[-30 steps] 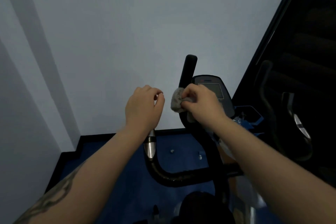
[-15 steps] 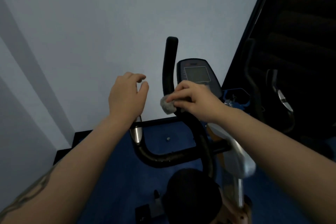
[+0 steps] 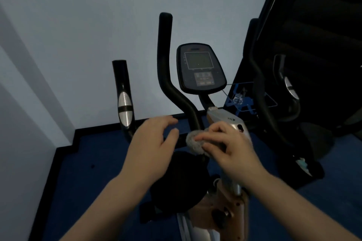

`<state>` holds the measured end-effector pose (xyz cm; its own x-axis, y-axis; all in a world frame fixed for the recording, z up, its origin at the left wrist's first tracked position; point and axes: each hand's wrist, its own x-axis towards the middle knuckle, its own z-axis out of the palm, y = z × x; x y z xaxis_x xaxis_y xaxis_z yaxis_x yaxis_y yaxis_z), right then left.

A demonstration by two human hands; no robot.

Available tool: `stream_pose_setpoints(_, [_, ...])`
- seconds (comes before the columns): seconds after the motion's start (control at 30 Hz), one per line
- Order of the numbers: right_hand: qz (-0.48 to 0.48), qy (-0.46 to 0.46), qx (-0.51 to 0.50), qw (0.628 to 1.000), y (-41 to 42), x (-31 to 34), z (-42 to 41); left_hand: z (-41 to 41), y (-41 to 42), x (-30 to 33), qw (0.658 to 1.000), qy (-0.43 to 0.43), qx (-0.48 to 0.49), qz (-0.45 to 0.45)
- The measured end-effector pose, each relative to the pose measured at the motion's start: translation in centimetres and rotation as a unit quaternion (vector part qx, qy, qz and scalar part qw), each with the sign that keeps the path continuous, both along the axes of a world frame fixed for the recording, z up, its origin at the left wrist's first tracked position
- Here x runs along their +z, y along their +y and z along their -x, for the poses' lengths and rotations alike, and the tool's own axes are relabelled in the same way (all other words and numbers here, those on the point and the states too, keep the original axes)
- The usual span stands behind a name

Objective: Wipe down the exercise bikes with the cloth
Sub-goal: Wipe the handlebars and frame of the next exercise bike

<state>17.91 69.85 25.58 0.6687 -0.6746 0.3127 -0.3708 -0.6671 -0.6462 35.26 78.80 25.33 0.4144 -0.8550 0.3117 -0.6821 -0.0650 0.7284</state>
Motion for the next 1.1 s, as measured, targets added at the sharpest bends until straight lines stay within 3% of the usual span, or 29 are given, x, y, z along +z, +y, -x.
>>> stream_pose_setpoints(0.17, [-0.126,-0.011,-0.01,0.992,0.8,0.4,1.0,0.5,0.9,-0.2,0.998,-0.044,0.002,-0.052])
stream_pose_setpoints(0.3, [-0.024,-0.085,-0.224,0.971,-2.3,1.8,0.3,0.6,0.7,0.0,0.994,-0.051,-0.008,-0.097])
stream_pose_setpoints(0.37, [0.03,0.017,-0.273,0.962,-1.9,1.0,-1.5,0.7,0.7,0.0,0.993,-0.052,-0.008,-0.101])
stream_pose_setpoints(0.4, [0.036,0.049,-0.26,0.964,-1.2,0.1,-2.4,0.6,0.7,-0.1,0.994,-0.05,-0.008,-0.101])
stream_pose_setpoints(0.57, [-0.032,0.024,-0.195,0.98,-1.2,-0.2,-0.9,0.4,0.9,-0.2,0.994,-0.038,-0.015,-0.099])
stream_pose_setpoints(0.73, [0.039,0.08,-0.248,0.965,-2.2,0.9,-2.6,0.3,0.8,-0.3,0.995,-0.034,-0.011,-0.097])
stream_pose_setpoints(0.9, [-0.003,0.06,-0.197,0.979,-1.8,0.5,-1.4,0.4,0.9,-0.3,0.995,-0.019,-0.008,-0.099])
stream_pose_setpoints(1.1, [0.082,0.124,-0.251,0.956,-1.9,0.1,-3.2,0.3,0.9,-0.3,0.994,-0.021,-0.007,-0.105])
